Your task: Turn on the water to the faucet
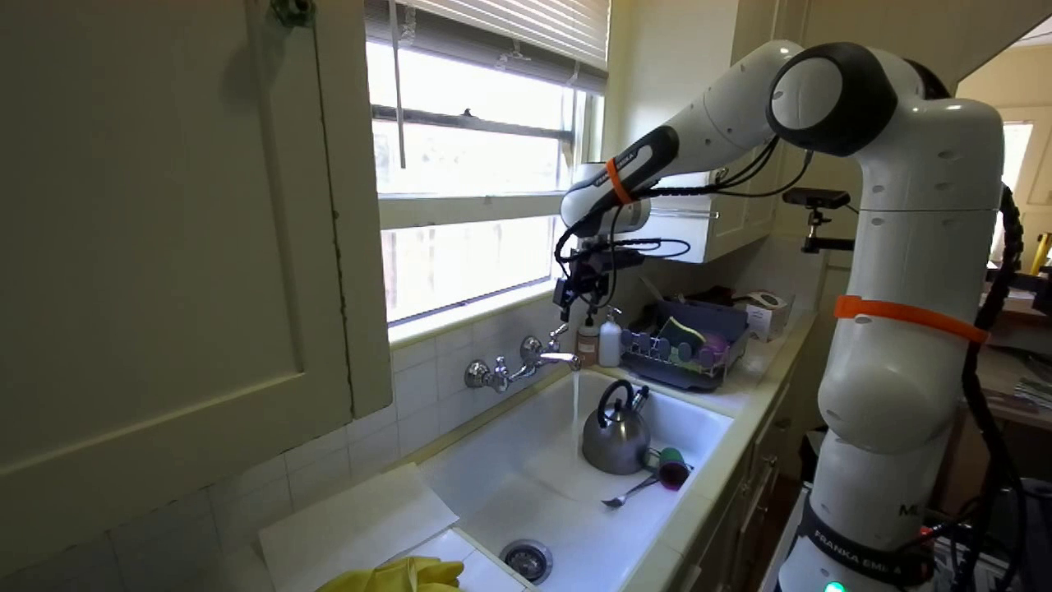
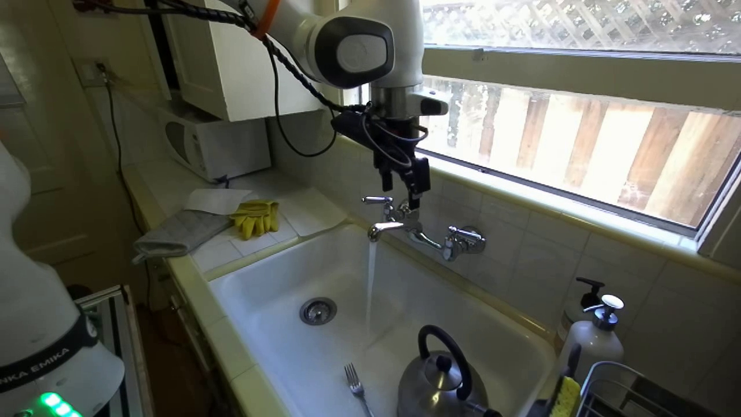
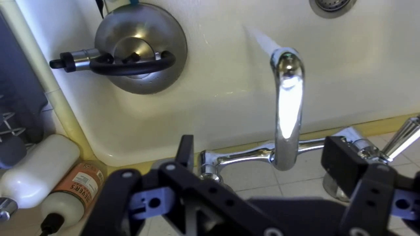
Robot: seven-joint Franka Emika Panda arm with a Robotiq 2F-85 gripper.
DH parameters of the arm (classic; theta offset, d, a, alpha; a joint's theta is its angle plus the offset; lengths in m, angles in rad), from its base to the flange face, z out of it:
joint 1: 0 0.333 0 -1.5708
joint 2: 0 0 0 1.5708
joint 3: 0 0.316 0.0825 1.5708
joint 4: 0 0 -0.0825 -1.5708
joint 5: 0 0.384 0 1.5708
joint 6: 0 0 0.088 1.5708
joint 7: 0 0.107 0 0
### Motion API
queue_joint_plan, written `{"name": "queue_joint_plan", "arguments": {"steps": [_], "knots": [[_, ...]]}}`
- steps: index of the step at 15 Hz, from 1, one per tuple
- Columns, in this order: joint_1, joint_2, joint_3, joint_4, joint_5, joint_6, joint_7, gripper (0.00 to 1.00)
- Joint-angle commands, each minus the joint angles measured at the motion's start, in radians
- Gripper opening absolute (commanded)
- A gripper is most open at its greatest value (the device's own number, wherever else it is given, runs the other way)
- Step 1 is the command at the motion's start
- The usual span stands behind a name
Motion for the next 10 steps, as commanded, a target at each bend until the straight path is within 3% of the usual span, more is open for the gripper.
{"name": "queue_joint_plan", "arguments": {"steps": [1,8,10], "knots": [[-0.009,0.000,-0.001,0.002,0.000,-0.003,-0.018,1.00],[-0.012,0.017,-0.002,0.013,-0.022,0.021,-0.044,1.00],[-0.022,0.058,-0.006,0.047,-0.003,0.039,-0.121,1.00]]}}
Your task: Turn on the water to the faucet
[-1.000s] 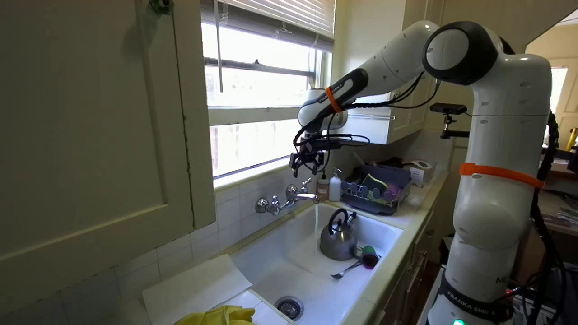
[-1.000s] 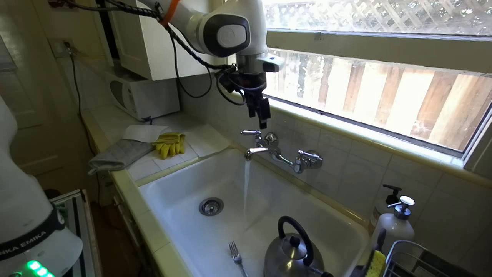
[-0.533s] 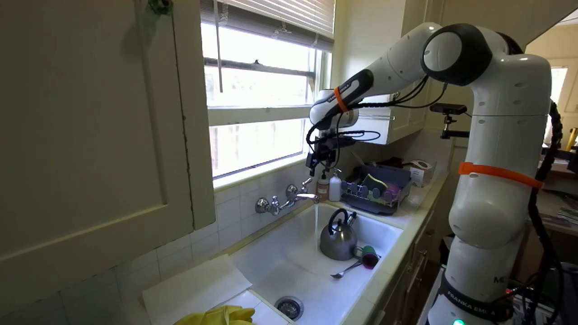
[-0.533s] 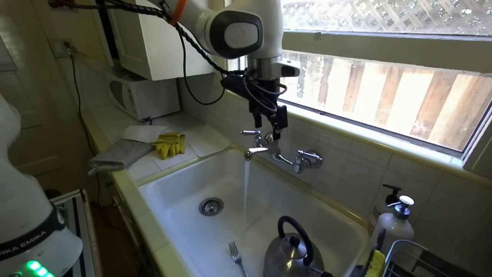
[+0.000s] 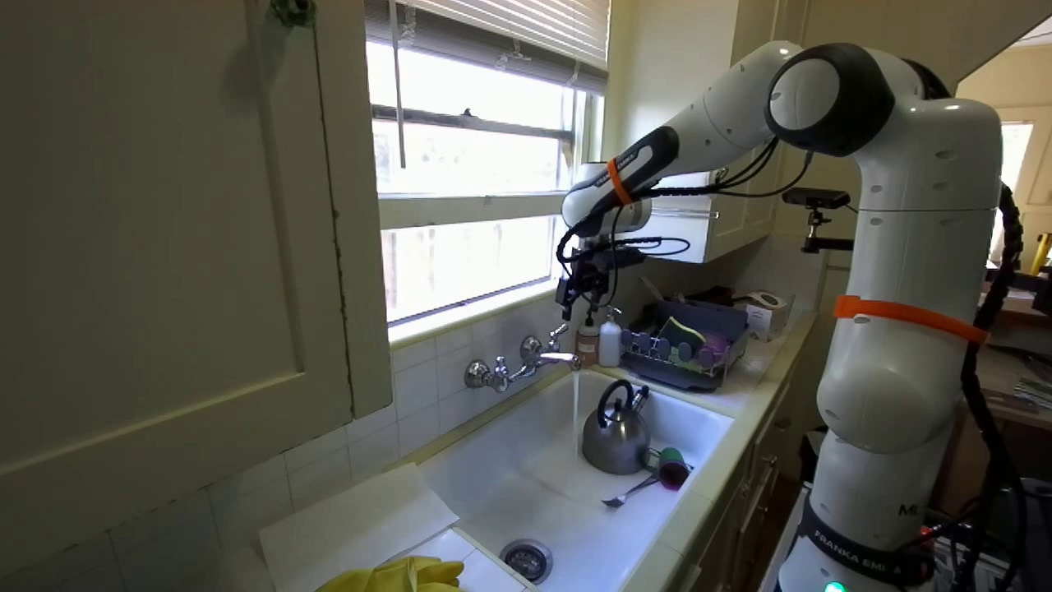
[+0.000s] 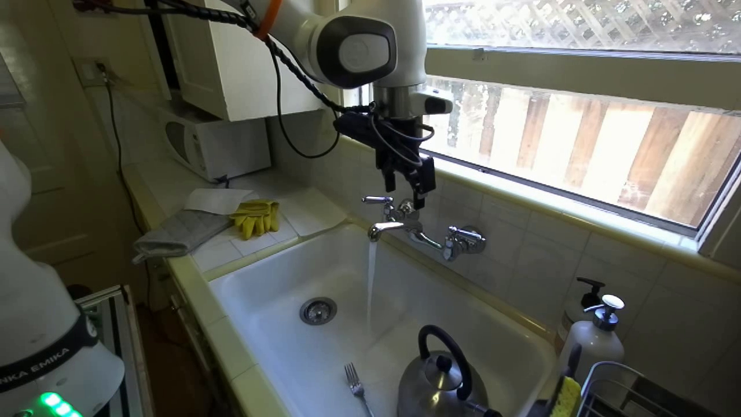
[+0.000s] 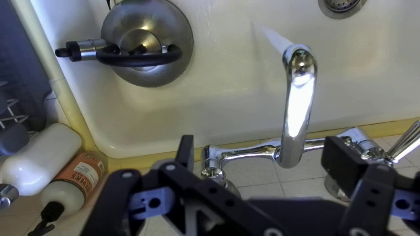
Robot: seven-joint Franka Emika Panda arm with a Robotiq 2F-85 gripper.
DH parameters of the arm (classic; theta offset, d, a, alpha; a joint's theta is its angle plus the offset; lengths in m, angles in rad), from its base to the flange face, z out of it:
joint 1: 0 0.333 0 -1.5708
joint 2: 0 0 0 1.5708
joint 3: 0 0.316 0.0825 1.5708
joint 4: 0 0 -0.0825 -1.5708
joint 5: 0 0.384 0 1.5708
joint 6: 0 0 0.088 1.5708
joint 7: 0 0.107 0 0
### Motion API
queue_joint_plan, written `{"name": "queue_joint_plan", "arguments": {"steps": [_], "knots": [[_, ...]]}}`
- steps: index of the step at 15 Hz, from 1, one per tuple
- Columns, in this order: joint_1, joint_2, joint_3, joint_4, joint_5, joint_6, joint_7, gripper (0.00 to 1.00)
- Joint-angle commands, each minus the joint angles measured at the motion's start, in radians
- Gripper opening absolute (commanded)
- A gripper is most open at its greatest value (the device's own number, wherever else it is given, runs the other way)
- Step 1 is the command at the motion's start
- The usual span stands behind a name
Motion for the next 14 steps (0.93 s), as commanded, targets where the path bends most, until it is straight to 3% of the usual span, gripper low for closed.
{"name": "queue_joint_plan", "arguments": {"steps": [1,8,14], "knots": [[-0.017,0.068,-0.008,0.053,-0.012,0.041,-0.079,1.00],[-0.083,0.192,0.015,0.170,0.053,0.119,-0.408,1.00],[-0.140,0.290,0.078,0.261,0.149,0.142,-0.670,1.00]]}}
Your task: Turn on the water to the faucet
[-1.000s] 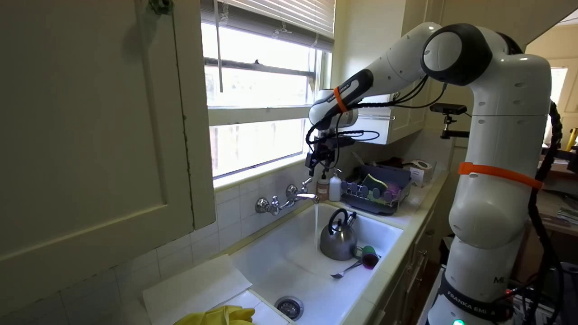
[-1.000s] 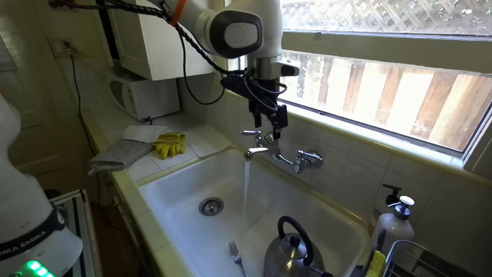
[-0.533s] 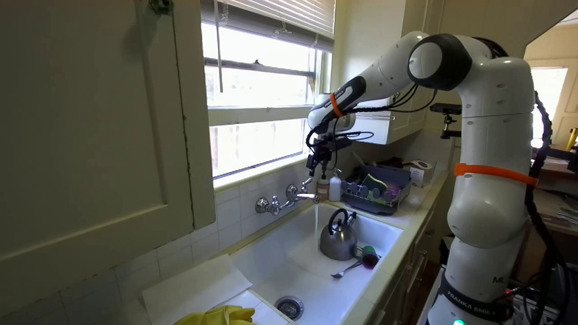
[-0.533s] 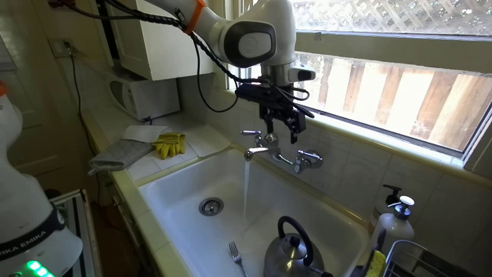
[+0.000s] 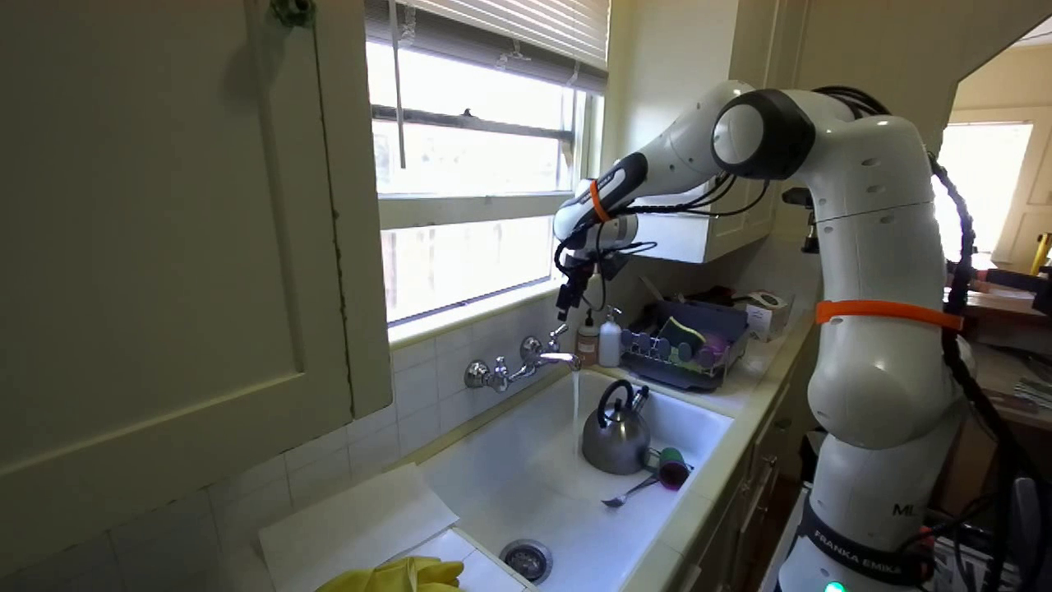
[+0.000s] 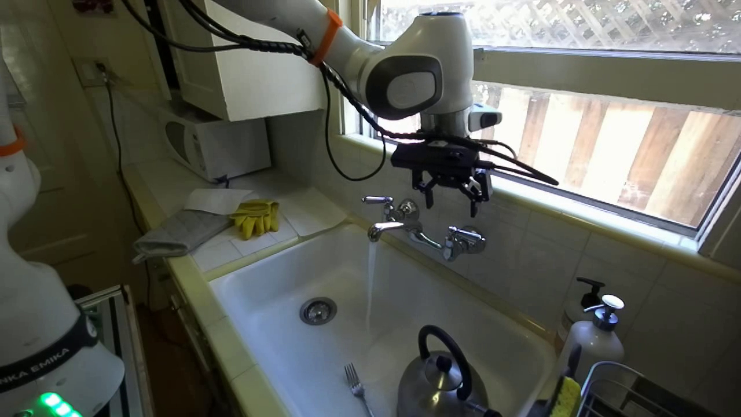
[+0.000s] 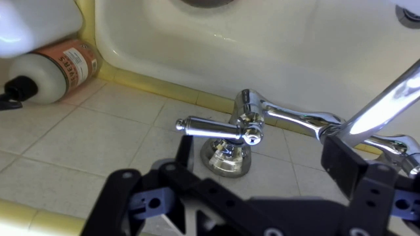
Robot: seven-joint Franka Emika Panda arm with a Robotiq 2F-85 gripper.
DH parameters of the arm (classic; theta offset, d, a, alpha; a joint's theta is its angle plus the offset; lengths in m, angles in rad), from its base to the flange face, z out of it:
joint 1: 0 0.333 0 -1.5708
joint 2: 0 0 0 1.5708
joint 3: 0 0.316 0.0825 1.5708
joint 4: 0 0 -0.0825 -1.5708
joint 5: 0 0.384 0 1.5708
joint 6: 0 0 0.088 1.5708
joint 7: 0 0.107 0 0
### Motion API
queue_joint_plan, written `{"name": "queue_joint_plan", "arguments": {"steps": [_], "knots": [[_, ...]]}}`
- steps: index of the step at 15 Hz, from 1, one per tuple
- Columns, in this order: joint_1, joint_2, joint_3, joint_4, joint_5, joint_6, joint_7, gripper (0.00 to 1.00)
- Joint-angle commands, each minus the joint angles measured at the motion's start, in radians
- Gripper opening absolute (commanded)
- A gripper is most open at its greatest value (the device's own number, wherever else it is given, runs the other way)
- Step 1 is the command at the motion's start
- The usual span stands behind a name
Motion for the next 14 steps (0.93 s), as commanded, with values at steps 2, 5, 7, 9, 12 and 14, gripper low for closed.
{"name": "queue_joint_plan", "arguments": {"steps": [2,5,7,9,12,14], "knots": [[-0.048,0.087,0.055,0.086,0.065,-0.001,-0.167,1.00],[-0.061,0.122,0.074,0.117,0.078,0.004,-0.238,1.00],[-0.067,0.144,0.081,0.135,0.075,-0.005,-0.271,1.00],[-0.073,0.163,0.086,0.148,0.075,-0.006,-0.299,1.00],[-0.085,0.186,0.098,0.159,0.079,-0.007,-0.337,1.00],[-0.090,0.198,0.103,0.163,0.080,-0.011,-0.356,1.00]]}}
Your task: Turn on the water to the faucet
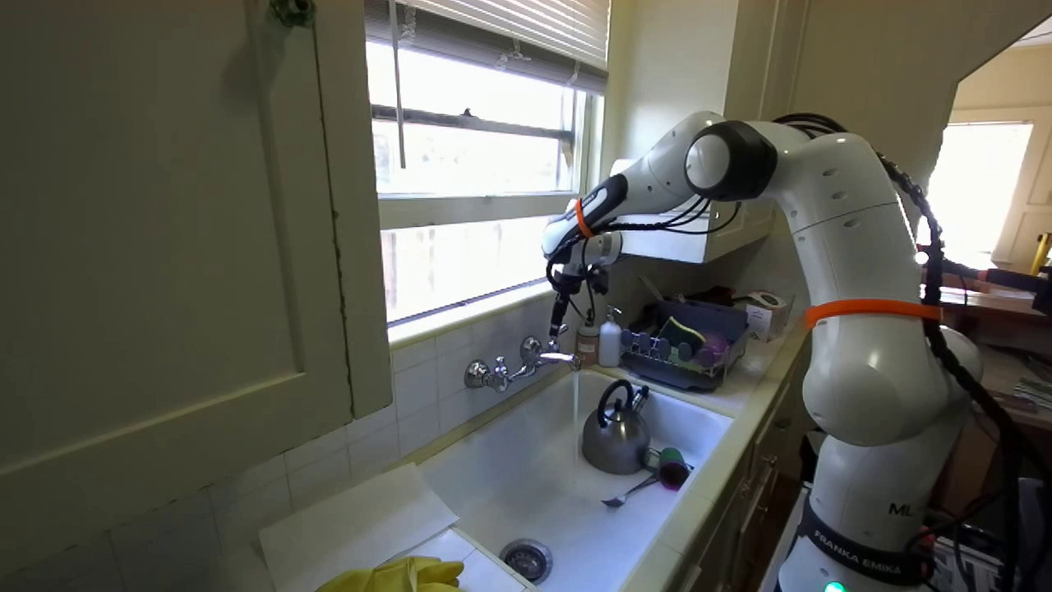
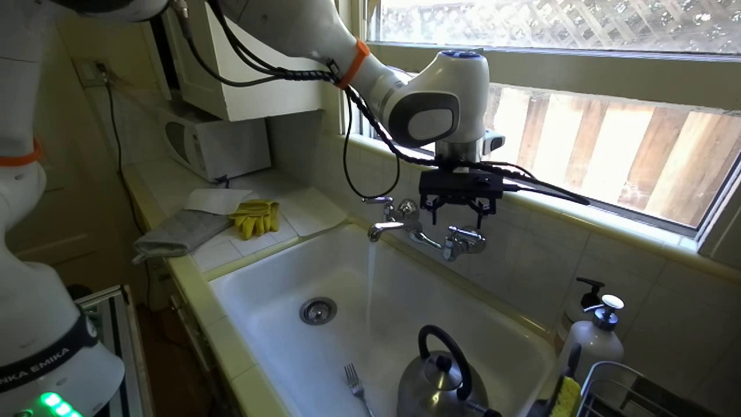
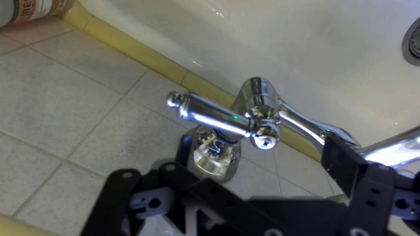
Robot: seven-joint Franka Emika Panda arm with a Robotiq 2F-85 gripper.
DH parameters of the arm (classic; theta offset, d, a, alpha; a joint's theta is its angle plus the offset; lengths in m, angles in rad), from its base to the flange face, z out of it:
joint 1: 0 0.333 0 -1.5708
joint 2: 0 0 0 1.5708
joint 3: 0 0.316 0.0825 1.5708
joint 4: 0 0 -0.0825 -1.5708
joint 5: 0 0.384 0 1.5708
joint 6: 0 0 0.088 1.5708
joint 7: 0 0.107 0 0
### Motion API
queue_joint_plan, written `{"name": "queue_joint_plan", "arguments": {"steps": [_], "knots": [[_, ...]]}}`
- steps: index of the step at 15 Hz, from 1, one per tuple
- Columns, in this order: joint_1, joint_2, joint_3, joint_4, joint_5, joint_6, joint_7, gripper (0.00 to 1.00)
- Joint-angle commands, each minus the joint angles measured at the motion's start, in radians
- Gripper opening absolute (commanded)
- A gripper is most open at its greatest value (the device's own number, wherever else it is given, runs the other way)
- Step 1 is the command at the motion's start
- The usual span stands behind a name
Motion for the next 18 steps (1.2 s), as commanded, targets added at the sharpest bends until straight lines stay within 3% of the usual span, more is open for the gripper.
{"name": "queue_joint_plan", "arguments": {"steps": [1,9,18], "knots": [[-0.029,0.033,0.027,0.025,0.024,-0.017,-0.066,1.00],[-0.030,0.043,0.026,0.016,0.012,-0.036,-0.102,1.00],[0.029,0.027,-0.044,-0.008,-0.093,-0.094,0.114,1.00]]}}
